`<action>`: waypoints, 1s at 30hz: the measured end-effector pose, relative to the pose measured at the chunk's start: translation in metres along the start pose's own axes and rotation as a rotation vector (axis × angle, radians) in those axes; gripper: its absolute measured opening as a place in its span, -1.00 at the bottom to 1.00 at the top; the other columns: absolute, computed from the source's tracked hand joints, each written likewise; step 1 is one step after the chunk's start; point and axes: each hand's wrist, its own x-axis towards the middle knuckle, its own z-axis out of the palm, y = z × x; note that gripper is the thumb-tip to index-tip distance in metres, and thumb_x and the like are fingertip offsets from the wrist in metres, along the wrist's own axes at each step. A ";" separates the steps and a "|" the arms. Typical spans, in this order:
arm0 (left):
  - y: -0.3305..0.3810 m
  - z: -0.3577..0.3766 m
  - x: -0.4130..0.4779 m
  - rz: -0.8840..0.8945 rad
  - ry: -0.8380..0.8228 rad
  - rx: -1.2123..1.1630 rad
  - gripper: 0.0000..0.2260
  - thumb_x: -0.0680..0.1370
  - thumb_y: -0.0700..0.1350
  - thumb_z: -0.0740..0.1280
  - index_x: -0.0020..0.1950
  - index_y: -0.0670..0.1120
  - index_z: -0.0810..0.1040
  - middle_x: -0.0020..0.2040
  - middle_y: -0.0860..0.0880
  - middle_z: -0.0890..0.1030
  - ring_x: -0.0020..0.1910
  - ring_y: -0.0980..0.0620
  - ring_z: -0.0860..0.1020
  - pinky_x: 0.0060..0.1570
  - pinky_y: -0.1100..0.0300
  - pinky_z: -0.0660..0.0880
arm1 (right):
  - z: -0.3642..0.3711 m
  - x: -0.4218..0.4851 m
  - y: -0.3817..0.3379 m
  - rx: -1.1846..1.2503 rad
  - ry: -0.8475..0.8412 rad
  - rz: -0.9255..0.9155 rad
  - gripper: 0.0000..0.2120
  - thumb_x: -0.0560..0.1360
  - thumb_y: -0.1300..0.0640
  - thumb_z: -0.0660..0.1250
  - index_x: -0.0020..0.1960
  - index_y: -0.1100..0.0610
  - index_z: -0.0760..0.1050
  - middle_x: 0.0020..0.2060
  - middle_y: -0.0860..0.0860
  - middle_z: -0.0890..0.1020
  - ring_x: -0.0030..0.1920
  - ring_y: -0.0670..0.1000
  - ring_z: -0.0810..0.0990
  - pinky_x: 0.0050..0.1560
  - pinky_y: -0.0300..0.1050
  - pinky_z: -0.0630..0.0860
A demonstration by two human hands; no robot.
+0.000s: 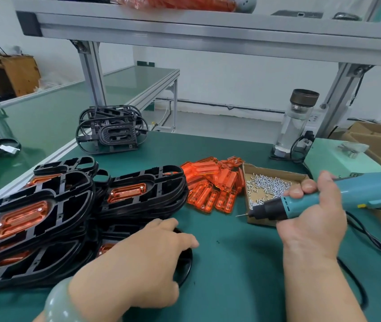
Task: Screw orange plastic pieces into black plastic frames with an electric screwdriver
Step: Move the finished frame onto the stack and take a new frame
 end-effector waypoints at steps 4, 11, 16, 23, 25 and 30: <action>0.002 0.005 -0.001 0.026 0.017 0.030 -0.32 0.45 -0.07 0.28 0.49 0.21 0.06 0.52 0.15 -0.04 0.49 0.11 -0.09 0.42 0.16 0.15 | 0.001 0.001 0.002 -0.025 0.001 -0.011 -0.84 0.58 0.18 0.27 -0.15 0.01 0.42 -0.45 -0.10 0.40 -0.48 -0.09 0.38 -0.36 -0.27 0.39; 0.005 -0.020 -0.007 0.108 0.290 -0.032 -0.45 0.47 0.22 0.25 0.44 0.20 0.25 0.40 0.29 0.26 0.38 0.32 0.20 0.34 0.44 0.07 | 0.001 -0.001 0.007 -0.029 -0.018 -0.007 -0.85 0.59 0.18 0.27 -0.14 0.03 0.41 -0.44 -0.09 0.40 -0.48 -0.09 0.37 -0.36 -0.28 0.40; 0.005 -0.065 0.009 0.096 0.616 -0.115 -0.74 0.45 0.09 0.23 -0.11 -0.01 0.64 -0.16 0.09 0.66 -0.14 0.16 0.54 -0.09 0.32 0.41 | 0.001 -0.001 0.010 -0.050 -0.041 0.005 -0.85 0.60 0.16 0.25 -0.14 -0.01 0.40 -0.42 -0.11 0.39 -0.45 -0.10 0.36 -0.30 -0.26 0.37; -0.043 -0.111 0.093 -0.319 0.637 -0.113 -0.73 0.56 -0.13 0.19 -0.13 -0.25 0.62 -0.28 -0.21 0.59 -0.33 -0.09 0.48 -0.27 0.14 0.45 | 0.000 0.000 0.012 -0.071 -0.033 0.019 -0.83 0.60 0.16 0.24 -0.15 -0.02 0.39 -0.44 -0.12 0.40 -0.48 -0.12 0.38 -0.34 -0.28 0.41; -0.061 -0.112 0.120 -0.424 0.539 -0.059 -0.75 0.56 -0.18 0.16 -0.04 -0.25 0.61 -0.13 -0.17 0.60 -0.17 -0.14 0.51 -0.17 0.11 0.45 | 0.001 0.001 0.013 -0.092 -0.026 0.027 -0.84 0.61 0.14 0.23 -0.14 -0.02 0.39 -0.44 -0.12 0.40 -0.48 -0.12 0.38 -0.34 -0.28 0.41; -0.103 -0.102 0.157 -0.579 0.274 0.033 -0.78 0.53 -0.27 0.15 -0.33 -0.18 0.39 -0.29 -0.08 0.44 -0.28 -0.05 0.41 -0.22 0.13 0.43 | 0.000 0.002 0.016 -0.124 -0.015 0.038 -0.84 0.61 0.15 0.22 -0.14 -0.01 0.39 -0.46 -0.12 0.39 -0.50 -0.13 0.38 -0.37 -0.31 0.40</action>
